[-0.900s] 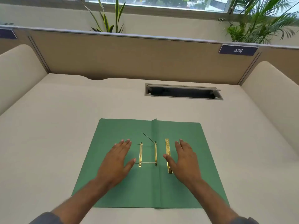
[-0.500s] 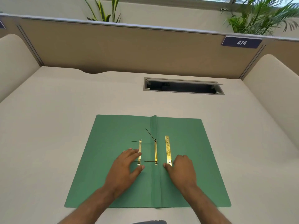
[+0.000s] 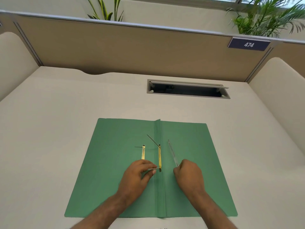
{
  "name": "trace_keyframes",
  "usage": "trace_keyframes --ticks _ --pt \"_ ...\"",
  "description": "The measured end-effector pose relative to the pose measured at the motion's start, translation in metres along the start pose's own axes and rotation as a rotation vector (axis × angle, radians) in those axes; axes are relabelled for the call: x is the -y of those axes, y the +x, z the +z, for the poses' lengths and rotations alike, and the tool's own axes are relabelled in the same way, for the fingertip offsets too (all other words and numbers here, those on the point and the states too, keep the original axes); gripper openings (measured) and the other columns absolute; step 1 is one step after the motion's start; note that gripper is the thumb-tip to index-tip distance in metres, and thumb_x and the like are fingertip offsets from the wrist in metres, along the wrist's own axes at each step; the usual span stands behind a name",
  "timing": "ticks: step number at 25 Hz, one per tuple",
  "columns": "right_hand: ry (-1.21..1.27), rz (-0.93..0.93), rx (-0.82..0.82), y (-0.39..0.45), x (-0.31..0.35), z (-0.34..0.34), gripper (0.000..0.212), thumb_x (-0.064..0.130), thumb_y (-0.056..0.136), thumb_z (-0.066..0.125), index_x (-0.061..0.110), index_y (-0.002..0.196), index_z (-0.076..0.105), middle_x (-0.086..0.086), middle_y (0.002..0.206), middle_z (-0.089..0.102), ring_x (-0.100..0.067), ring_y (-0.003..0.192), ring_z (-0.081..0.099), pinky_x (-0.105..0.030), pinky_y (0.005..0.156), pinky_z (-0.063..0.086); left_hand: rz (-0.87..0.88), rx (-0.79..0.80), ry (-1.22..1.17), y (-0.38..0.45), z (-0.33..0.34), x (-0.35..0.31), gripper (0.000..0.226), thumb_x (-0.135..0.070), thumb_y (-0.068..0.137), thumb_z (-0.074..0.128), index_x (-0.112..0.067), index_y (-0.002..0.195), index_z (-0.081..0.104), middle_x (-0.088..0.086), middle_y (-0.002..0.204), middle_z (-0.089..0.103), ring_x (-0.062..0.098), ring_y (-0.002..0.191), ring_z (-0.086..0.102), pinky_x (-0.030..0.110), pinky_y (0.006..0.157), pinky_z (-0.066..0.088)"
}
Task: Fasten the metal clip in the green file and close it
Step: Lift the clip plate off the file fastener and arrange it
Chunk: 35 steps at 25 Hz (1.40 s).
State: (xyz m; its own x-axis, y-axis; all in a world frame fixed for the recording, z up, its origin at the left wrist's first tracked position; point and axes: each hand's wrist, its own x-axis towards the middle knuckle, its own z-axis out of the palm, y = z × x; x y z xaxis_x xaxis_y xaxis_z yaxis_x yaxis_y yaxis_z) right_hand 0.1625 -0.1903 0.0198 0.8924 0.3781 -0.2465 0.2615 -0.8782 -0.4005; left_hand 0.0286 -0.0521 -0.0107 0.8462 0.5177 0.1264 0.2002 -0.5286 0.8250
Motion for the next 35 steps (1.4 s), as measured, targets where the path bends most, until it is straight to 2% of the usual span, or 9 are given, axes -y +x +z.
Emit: trace_keyframes --ticks 3,6,9,12,15,21,25,30,35 --pt "0.464 0.061 0.006 0.003 -0.008 -0.008 0.016 0.010 0.083 0.059 0.007 0.067 0.056 -0.011 0.064 0.066 -0.028 0.054 0.063 -0.036 0.049 0.051 -0.025 -0.018 -0.104 0.006 0.004 -0.004 0.015 -0.017 0.086 0.072 -0.026 0.097 0.078 -0.015 0.098 0.076 -0.002 0.095 0.067 0.021 0.089 0.052" --pt "0.962 0.132 0.152 0.000 -0.010 -0.015 0.007 -0.003 0.087 0.055 -0.001 0.086 0.061 -0.022 0.072 0.072 -0.026 0.049 0.064 -0.031 0.040 0.052 -0.101 0.002 -0.211 0.009 0.009 -0.007 0.020 -0.013 0.089 0.069 -0.025 0.101 0.078 -0.014 0.099 0.078 -0.003 0.096 0.069 0.020 0.091 0.052" --pt "1.206 0.109 0.262 -0.003 -0.008 -0.018 0.017 -0.012 0.084 0.056 -0.006 0.098 0.063 -0.021 0.076 0.071 -0.026 0.053 0.062 -0.029 0.043 0.052 -0.144 0.032 -0.256 0.012 0.013 -0.013 0.022 -0.012 0.092 0.064 -0.028 0.100 0.077 -0.010 0.088 0.078 0.003 0.088 0.070 0.021 0.085 0.054" --pt "1.328 0.034 0.318 -0.009 -0.001 -0.020 0.028 -0.017 0.079 0.060 -0.004 0.103 0.066 -0.018 0.079 0.070 -0.024 0.059 0.063 -0.028 0.051 0.055 -0.098 0.042 -0.175 0.016 0.013 -0.016 0.022 -0.017 0.092 0.062 -0.031 0.101 0.075 -0.013 0.081 0.074 0.005 0.084 0.067 0.023 0.079 0.053" --pt "1.273 -0.068 0.245 -0.011 0.005 -0.022 0.038 -0.020 0.074 0.065 0.003 0.104 0.069 -0.009 0.075 0.070 -0.018 0.063 0.063 -0.025 0.055 0.057 -0.020 0.063 -0.050 0.018 0.015 -0.018 0.020 -0.024 0.092 0.061 -0.031 0.106 0.074 -0.026 0.078 0.064 0.001 0.087 0.059 0.019 0.079 0.047" --pt "1.031 -0.226 0.031 -0.013 0.011 -0.020 0.045 -0.017 0.075 0.064 0.018 0.102 0.070 0.004 0.066 0.062 -0.008 0.060 0.055 -0.018 0.058 0.052 0.036 0.050 0.041 0.016 0.017 -0.018 0.024 -0.031 0.094 0.058 -0.033 0.113 0.072 -0.017 0.083 0.065 0.002 0.088 0.051 0.013 0.075 0.039" --pt "0.891 -0.315 -0.004 -0.014 0.013 -0.018 0.042 -0.011 0.076 0.064 0.025 0.097 0.073 -0.007 0.070 0.065 -0.008 0.059 0.054 -0.021 0.056 0.050 0.045 0.046 0.054 0.016 0.017 -0.020 0.024 -0.030 0.094 0.058 -0.030 0.113 0.072 -0.012 0.084 0.067 0.006 0.086 0.052 0.015 0.075 0.039" --pt "0.764 -0.369 -0.056 -0.016 0.018 -0.016 0.043 -0.006 0.076 0.066 0.028 0.101 0.070 -0.002 0.078 0.068 -0.007 0.065 0.058 -0.018 0.061 0.052 0.051 0.027 0.063 0.017 0.016 -0.022 0.024 -0.029 0.094 0.058 -0.029 0.112 0.073 -0.015 0.080 0.063 -0.001 0.082 0.048 0.011 0.073 0.035" --pt "0.747 -0.392 -0.049 -0.021 0.018 -0.012 0.041 -0.008 0.075 0.067 0.031 0.088 0.068 0.004 0.083 0.071 -0.009 0.078 0.066 -0.015 0.069 0.053 0.062 0.039 0.087 0.016 0.015 -0.021 0.025 -0.030 0.094 0.055 -0.028 0.111 0.073 -0.011 0.077 0.062 0.008 0.079 0.047 0.021 0.072 0.039"
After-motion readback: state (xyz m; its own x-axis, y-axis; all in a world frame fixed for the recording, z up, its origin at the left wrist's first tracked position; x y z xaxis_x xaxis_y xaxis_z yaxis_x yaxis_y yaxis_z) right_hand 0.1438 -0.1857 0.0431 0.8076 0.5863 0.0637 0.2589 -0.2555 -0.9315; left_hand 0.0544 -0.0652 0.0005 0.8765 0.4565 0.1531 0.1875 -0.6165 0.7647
